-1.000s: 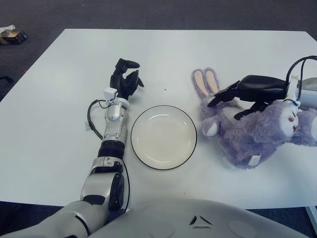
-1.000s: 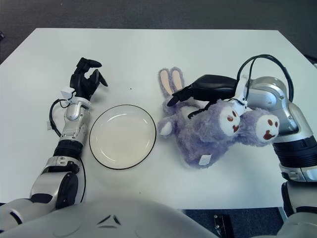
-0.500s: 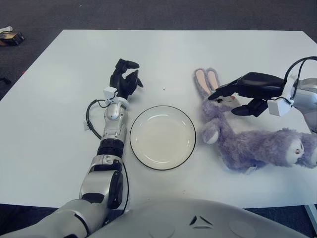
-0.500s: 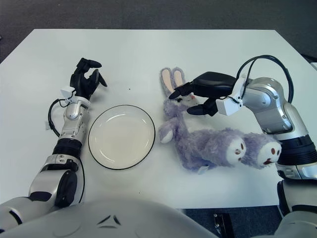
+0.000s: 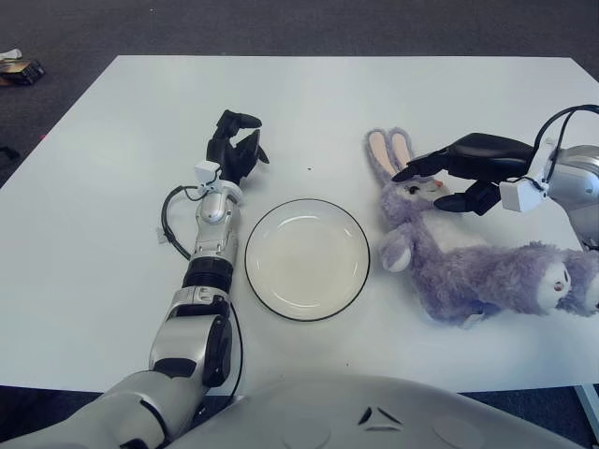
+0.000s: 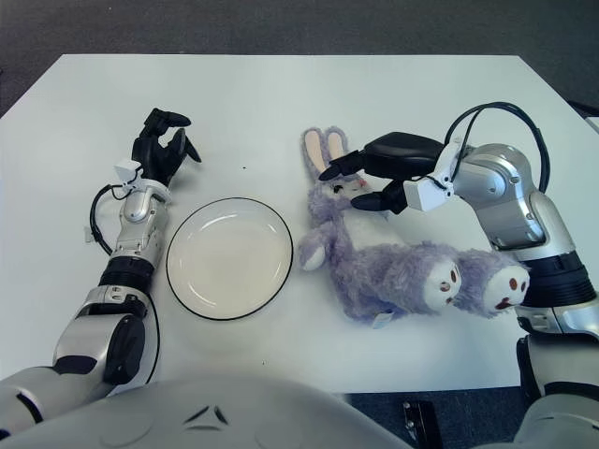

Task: Put the doll into the plate.

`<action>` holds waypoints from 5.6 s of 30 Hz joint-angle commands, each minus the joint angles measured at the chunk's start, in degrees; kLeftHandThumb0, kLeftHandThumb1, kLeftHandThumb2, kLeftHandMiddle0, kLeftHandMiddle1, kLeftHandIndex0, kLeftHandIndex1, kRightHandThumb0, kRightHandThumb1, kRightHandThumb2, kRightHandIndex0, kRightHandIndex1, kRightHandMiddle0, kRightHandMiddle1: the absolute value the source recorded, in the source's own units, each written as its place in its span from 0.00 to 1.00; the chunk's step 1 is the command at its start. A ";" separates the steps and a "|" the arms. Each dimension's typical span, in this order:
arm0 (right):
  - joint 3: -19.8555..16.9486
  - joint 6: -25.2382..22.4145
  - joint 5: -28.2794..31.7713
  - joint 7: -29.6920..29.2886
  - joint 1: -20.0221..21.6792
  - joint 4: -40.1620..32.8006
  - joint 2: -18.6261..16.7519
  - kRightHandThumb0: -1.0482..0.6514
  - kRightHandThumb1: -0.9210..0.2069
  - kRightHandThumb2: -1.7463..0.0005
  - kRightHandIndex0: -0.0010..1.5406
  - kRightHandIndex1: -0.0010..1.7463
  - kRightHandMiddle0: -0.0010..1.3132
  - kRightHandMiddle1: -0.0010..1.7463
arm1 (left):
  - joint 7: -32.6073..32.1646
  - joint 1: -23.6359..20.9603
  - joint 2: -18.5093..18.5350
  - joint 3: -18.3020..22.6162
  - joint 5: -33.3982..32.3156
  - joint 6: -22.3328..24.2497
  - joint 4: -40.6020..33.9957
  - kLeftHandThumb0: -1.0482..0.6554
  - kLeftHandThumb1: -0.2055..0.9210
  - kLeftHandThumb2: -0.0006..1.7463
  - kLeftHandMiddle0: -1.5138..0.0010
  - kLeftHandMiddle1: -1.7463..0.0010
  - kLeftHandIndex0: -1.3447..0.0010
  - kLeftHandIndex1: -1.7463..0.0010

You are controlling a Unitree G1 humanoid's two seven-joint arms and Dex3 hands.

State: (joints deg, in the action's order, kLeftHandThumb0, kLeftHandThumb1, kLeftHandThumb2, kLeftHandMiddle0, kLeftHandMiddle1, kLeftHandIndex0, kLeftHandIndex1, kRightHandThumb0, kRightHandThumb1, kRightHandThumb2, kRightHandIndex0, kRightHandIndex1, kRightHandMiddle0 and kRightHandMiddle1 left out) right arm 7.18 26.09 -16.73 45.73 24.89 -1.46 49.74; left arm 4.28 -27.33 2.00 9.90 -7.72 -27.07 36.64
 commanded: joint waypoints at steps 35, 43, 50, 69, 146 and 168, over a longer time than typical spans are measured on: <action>4.18 8.74 -17.89 -21.25 8.69 15.49 -2.62 0.30 0.00 0.44 0.39 0.00 0.37 0.05 | -1.23 -2.16 -1.45 -1.14 1.08 -2.49 -0.62 0.41 1.00 0.17 0.39 0.00 0.68 0.14; 4.11 12.10 -20.90 -30.30 9.52 20.82 -3.16 0.29 0.00 0.47 0.39 0.00 0.39 0.06 | -1.98 -1.59 -2.04 -1.23 1.52 -2.34 -1.55 0.41 1.00 0.17 0.39 0.00 0.68 0.14; 4.37 12.71 -21.20 -31.31 9.80 21.58 -3.00 0.29 0.00 0.48 0.39 0.00 0.40 0.05 | -2.12 -1.54 -2.06 -1.27 1.54 -2.27 -1.67 0.41 1.00 0.17 0.39 0.00 0.68 0.14; -14.27 -13.79 22.23 -22.14 -2.53 0.76 -12.70 0.34 0.00 0.55 0.60 0.03 0.55 0.14 | -1.88 -1.63 -2.78 -1.07 0.69 -1.57 -1.50 0.41 1.00 0.17 0.39 0.00 0.67 0.15; -17.88 -38.94 41.71 8.51 -9.72 -6.98 -4.15 0.40 0.00 0.55 0.63 0.01 0.47 0.12 | -0.51 -11.26 -0.78 0.90 0.21 -3.11 11.43 0.41 1.00 0.15 0.43 0.00 0.64 0.16; -5.97 -32.02 24.09 10.92 0.19 0.38 -0.37 0.36 0.00 0.55 0.63 0.01 0.48 0.12 | -0.06 -10.59 -0.68 0.62 -0.12 -2.69 10.17 0.41 1.00 0.15 0.43 0.00 0.65 0.16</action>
State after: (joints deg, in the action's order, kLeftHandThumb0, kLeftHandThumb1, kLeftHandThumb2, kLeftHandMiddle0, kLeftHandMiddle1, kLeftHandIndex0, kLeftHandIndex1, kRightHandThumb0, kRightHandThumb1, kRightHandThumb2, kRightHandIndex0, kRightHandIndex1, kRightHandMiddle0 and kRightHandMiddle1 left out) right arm -3.96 -6.52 14.42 56.10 21.53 -3.50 46.96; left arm 3.61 -37.56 1.11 10.76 -7.83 -29.81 47.51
